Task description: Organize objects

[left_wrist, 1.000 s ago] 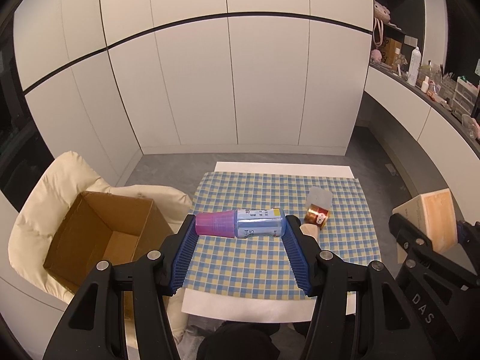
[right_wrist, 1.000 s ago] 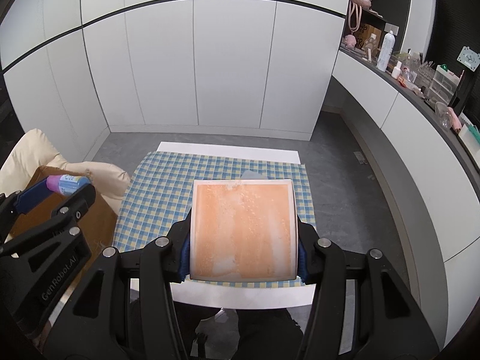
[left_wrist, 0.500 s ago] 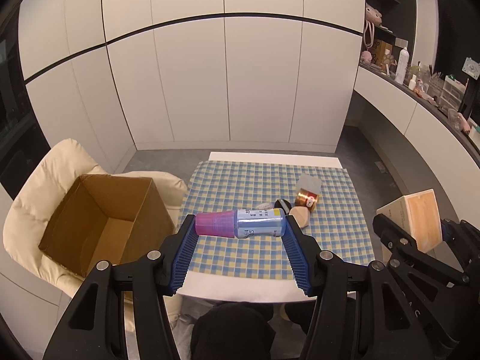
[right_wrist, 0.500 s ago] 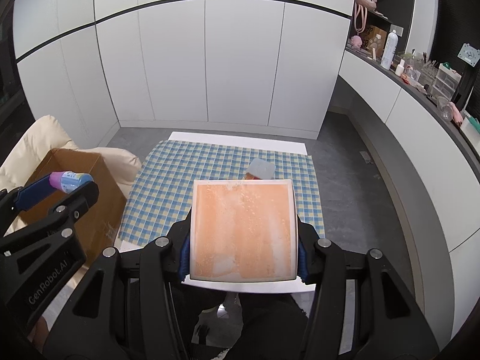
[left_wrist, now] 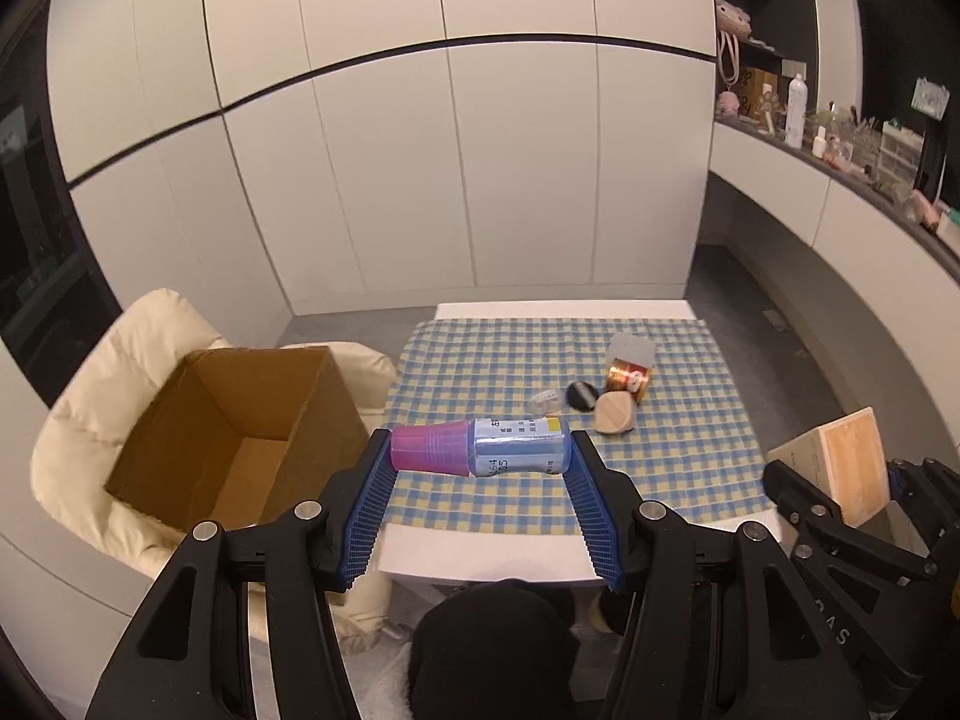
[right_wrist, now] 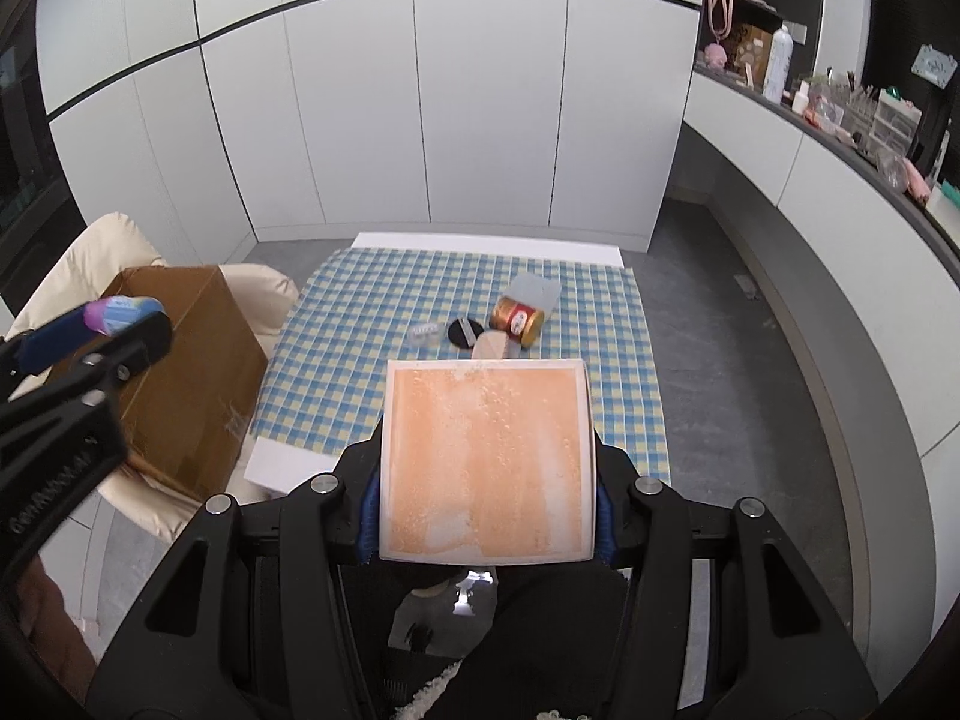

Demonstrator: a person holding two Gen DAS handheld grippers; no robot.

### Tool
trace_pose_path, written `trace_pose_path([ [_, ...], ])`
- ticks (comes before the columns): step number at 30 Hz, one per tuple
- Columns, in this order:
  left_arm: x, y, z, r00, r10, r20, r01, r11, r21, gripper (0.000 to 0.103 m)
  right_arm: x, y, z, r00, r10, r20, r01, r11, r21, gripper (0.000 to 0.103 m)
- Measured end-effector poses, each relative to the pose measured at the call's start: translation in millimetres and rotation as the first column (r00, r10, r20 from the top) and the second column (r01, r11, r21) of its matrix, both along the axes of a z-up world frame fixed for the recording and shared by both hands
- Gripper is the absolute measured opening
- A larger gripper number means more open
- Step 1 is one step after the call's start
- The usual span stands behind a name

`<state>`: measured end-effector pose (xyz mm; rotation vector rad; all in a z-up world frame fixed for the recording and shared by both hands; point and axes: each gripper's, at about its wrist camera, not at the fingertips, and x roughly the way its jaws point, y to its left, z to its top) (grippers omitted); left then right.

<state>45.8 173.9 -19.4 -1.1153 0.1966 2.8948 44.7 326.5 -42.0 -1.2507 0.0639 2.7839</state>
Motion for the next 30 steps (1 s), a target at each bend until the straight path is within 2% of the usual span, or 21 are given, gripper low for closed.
trace_pose_path([
  [3,11,1,-3,1.0,0.015,-0.003,-0.015,1.0,-0.013,0.057,7,3,-4,1.0,-0.007,0.002,0.007,1.0,0.007,0.054],
  [12,26,-2,-18,0.999,-0.039,0.029,0.038,0.998,0.041,0.057,28,14,-11,1.0,-0.009,-0.004,0.009,0.999,-0.034,0.054],
  [16,35,-1,-31,0.998,-0.042,0.038,0.041,0.999,0.007,0.057,36,20,-17,1.0,-0.026,0.006,0.026,0.999,-0.03,0.054],
  [20,37,-5,-38,0.997,-0.028,0.069,0.027,1.0,0.016,0.057,43,23,-22,0.999,-0.031,0.023,0.031,0.999,-0.041,0.054],
  [30,41,-10,-37,0.998,-0.023,0.059,0.021,0.999,0.028,0.057,49,19,-25,0.999,-0.032,0.03,0.032,0.999,-0.023,0.054],
])
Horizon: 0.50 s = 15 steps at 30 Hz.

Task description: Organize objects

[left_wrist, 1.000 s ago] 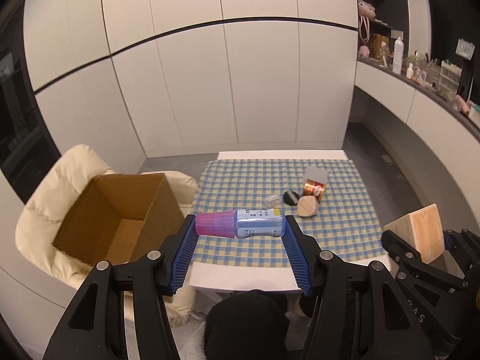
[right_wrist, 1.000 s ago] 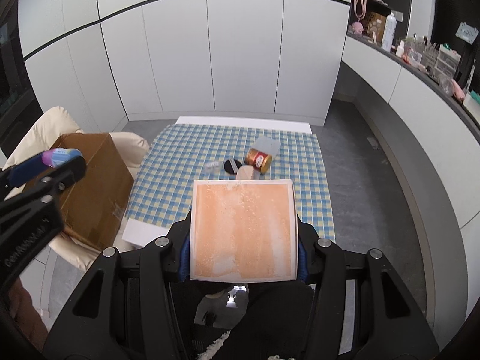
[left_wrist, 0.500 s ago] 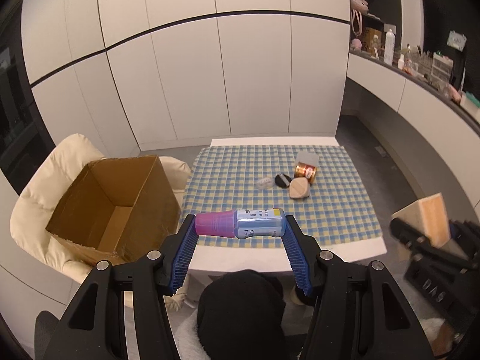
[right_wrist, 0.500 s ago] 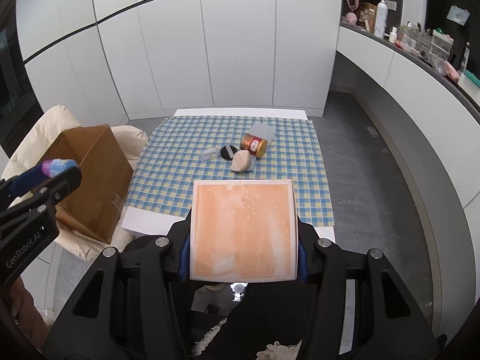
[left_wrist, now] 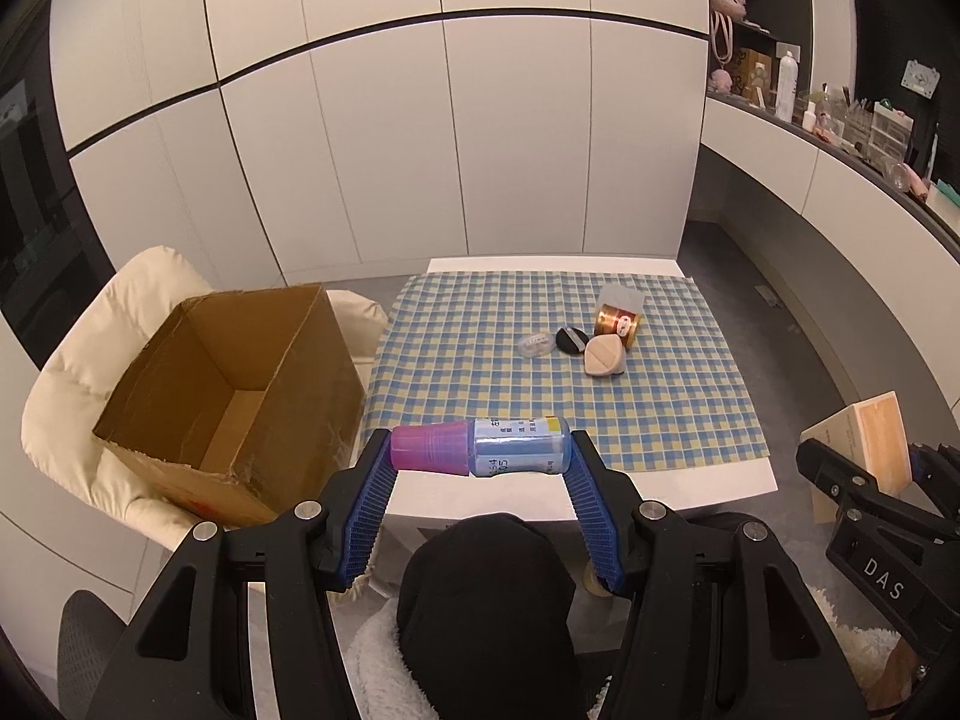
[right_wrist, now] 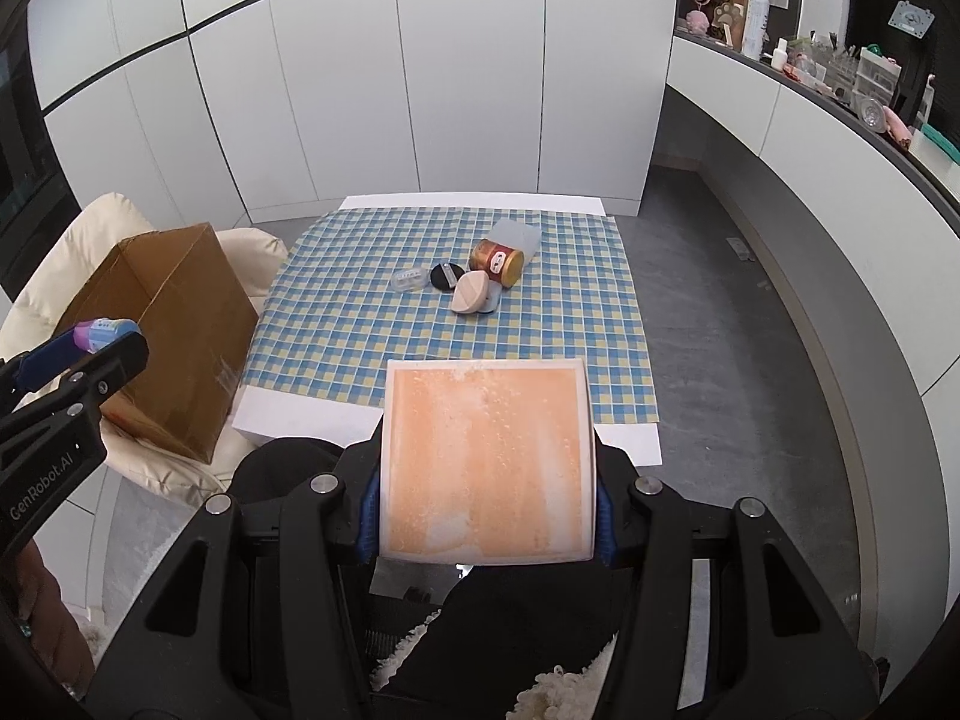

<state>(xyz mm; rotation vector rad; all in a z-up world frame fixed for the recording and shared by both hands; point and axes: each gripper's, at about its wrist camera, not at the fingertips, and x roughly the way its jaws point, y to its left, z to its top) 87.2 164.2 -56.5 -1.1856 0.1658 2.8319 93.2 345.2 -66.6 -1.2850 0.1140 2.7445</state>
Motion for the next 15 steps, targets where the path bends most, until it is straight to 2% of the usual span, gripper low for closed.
trace_pose_path([
  [15,-7,-11,-5,0.999,0.038,0.018,-0.038,0.999,0.018,0.057,-4,-8,-1,1.0,-0.005,0.009,0.005,0.999,0.031,0.054],
])
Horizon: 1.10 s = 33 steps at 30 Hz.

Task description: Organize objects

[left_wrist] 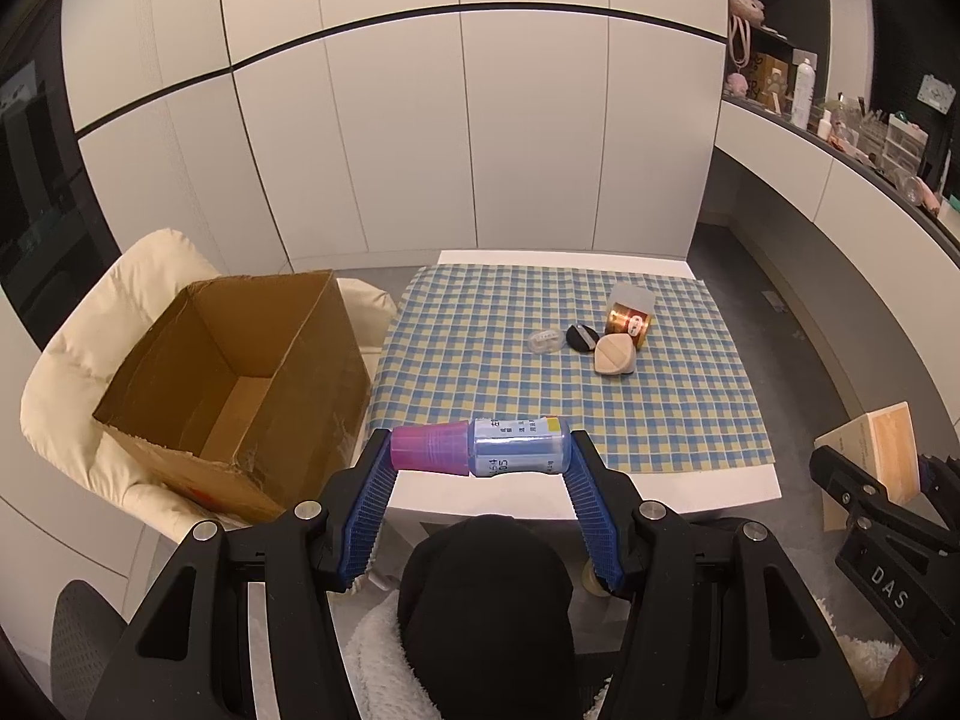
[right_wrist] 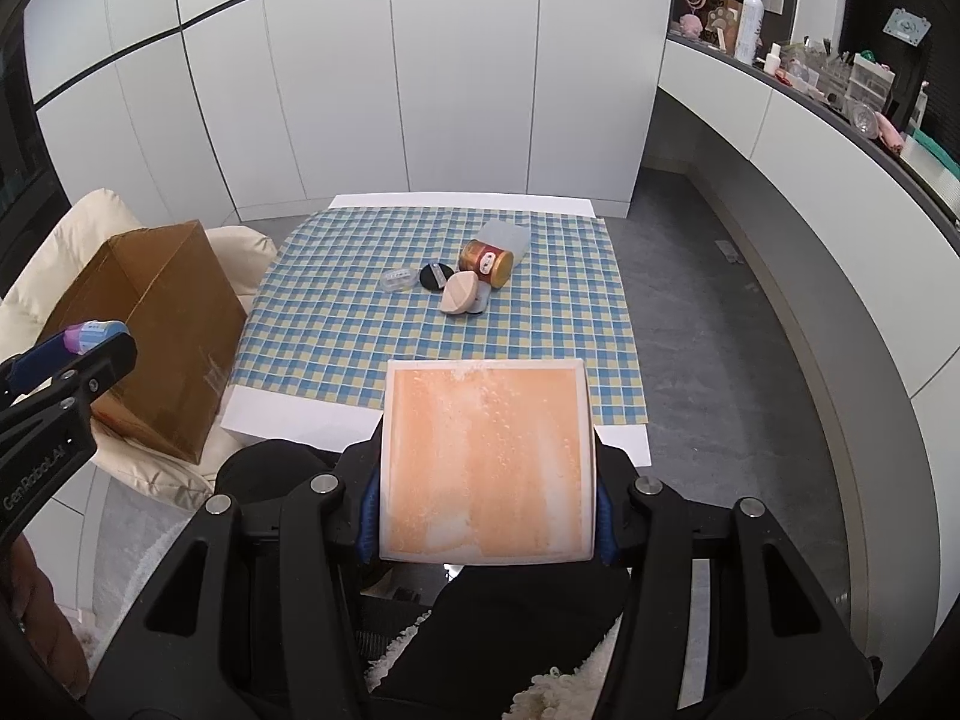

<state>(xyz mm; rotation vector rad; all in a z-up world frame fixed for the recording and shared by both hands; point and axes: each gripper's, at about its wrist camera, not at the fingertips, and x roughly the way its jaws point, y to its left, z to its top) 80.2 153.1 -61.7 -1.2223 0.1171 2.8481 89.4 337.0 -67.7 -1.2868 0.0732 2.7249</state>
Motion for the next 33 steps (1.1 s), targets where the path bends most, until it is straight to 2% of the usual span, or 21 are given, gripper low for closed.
trace_pose_path([
  [13,-14,-17,-15,0.999,0.033,0.039,-0.034,0.999,0.028,0.057,-17,-14,-15,0.998,0.038,0.051,-0.038,0.999,0.015,0.054],
  [19,-19,-38,-21,0.995,0.077,0.061,-0.08,0.996,0.039,0.057,-26,-29,-19,0.995,0.08,0.06,-0.081,0.996,0.027,0.054],
  [33,-8,-99,-24,0.974,0.216,0.066,-0.218,0.976,0.023,0.057,-46,-95,-25,0.97,0.232,0.073,-0.234,0.972,0.031,0.054],
])
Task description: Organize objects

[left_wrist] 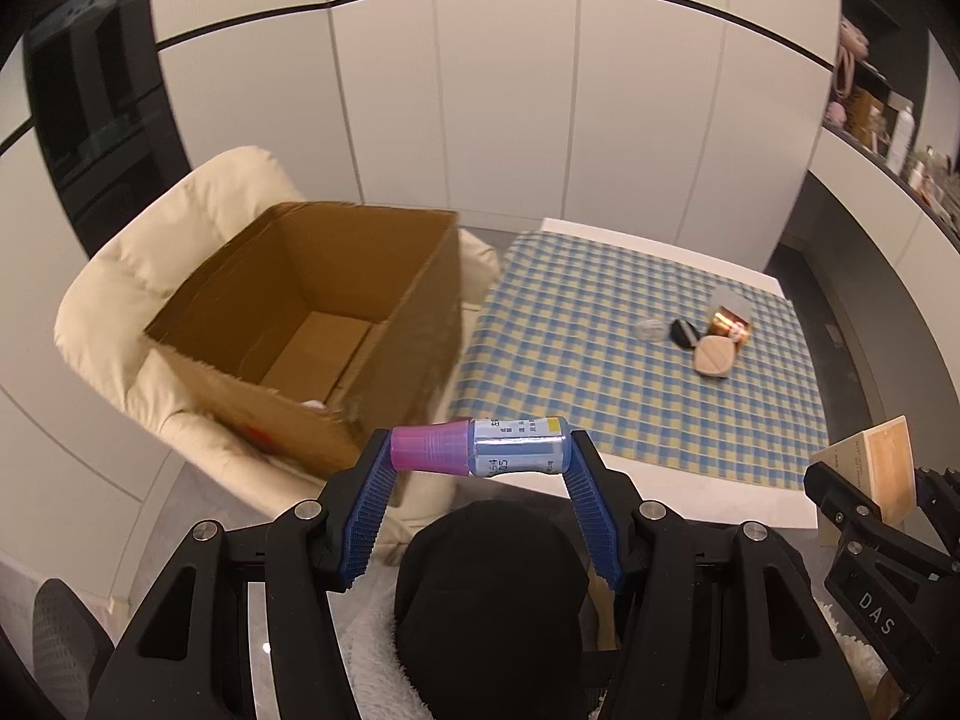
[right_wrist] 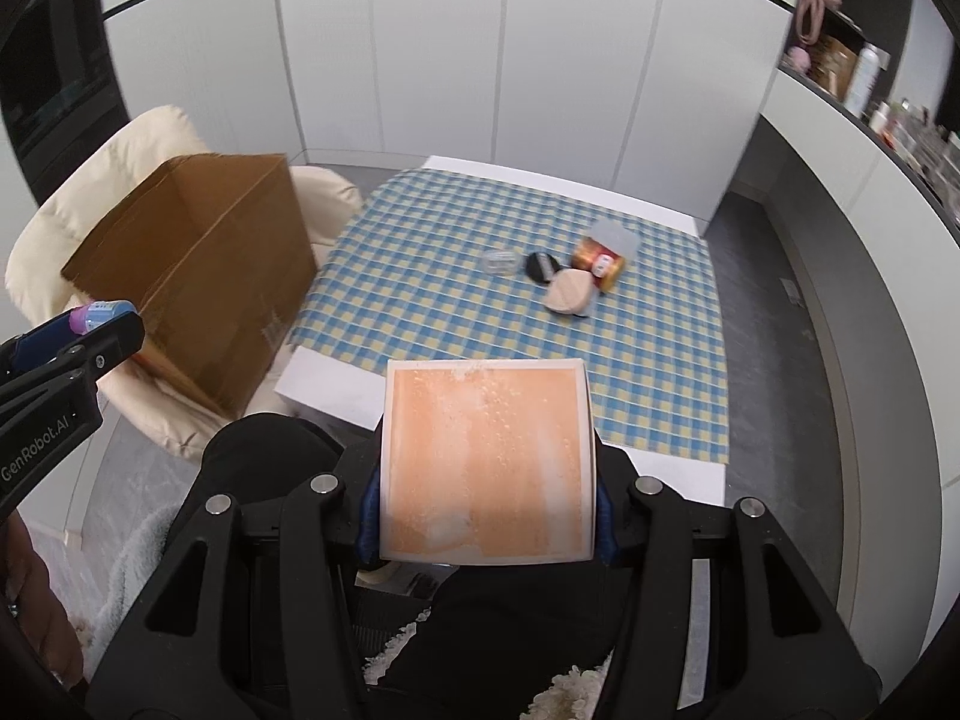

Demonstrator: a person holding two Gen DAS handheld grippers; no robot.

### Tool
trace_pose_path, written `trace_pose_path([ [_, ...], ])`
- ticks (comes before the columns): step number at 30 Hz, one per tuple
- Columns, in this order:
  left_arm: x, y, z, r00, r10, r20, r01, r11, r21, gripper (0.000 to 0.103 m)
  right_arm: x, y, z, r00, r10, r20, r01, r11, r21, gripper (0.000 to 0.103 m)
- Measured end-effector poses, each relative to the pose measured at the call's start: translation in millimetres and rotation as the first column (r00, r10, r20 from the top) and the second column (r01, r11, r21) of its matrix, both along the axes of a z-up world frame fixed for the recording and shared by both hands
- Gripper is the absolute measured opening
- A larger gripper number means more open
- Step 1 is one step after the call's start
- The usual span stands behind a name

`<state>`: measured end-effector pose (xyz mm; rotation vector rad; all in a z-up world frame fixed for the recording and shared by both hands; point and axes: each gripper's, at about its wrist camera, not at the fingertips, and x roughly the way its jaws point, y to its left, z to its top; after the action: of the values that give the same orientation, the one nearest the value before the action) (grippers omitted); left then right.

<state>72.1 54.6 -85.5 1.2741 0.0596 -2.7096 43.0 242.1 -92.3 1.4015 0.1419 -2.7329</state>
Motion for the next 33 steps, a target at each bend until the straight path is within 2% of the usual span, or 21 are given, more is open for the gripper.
trace_pose_path([
  [14,14,-66,0,0.991,0.136,0.013,-0.136,0.99,0.023,0.057,-9,-79,2,0.985,0.172,-0.002,-0.172,0.984,0.038,0.054],
  [20,26,-100,0,0.975,0.222,0.012,-0.222,0.975,0.03,0.057,-8,-123,6,0.96,0.279,-0.011,-0.278,0.959,0.047,0.054],
  [23,33,-114,1,0.966,0.259,0.008,-0.259,0.966,0.021,0.057,-6,-148,7,0.937,0.349,-0.018,-0.347,0.936,0.065,0.054],
  [33,37,-150,3,0.938,0.346,-0.011,-0.346,0.938,0.009,0.057,-12,-191,12,0.895,0.444,-0.027,-0.442,0.894,0.072,0.054],
])
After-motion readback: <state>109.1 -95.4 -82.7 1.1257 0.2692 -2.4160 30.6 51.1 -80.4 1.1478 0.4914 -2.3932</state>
